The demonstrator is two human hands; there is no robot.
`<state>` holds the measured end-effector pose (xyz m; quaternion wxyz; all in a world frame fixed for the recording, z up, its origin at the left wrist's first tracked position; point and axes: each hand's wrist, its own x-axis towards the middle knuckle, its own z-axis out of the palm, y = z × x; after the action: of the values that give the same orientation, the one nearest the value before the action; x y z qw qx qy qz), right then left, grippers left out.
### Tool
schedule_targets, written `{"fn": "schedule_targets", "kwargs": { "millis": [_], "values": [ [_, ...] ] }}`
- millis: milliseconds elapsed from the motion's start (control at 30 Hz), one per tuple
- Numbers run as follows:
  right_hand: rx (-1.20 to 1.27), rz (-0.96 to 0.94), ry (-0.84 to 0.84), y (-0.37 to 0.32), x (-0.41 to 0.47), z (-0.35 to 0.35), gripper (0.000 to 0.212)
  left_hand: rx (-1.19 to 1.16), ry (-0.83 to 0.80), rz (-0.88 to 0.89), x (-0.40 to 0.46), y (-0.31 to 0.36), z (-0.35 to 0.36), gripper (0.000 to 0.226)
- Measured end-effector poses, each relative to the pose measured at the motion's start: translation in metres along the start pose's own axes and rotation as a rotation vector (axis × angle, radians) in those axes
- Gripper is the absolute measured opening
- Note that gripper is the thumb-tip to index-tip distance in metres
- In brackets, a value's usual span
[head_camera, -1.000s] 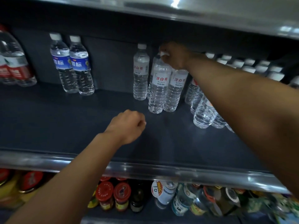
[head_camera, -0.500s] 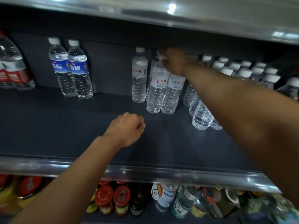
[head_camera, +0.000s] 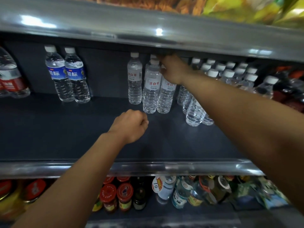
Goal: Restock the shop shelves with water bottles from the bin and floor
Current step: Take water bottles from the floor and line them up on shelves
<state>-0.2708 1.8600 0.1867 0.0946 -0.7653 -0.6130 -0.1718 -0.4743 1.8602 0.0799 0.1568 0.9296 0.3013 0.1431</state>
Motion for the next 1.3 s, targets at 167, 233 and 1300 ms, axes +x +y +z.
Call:
{"fn": "schedule_targets", "kwargs": {
  "millis": [167,233,1300],
  "values": [
    [0.022,-0.012,0.011,-0.010,-0.078,-0.004,0.043,-0.035,-0.055,0.065,-0.011,0.024,-0.002,0.021],
    [0.057,-0.002,0.000,-0.014,-0.121,-0.002,0.042,-0.038,-0.092,0.105,-0.019,0.034,0.002,0.021],
    [0.463,0.760,-0.962,-0.108,-0.587,0.243,0.074,-0.011,-0.887,0.153,-0.237,0.077,0.292,0.022]
  ]
}}
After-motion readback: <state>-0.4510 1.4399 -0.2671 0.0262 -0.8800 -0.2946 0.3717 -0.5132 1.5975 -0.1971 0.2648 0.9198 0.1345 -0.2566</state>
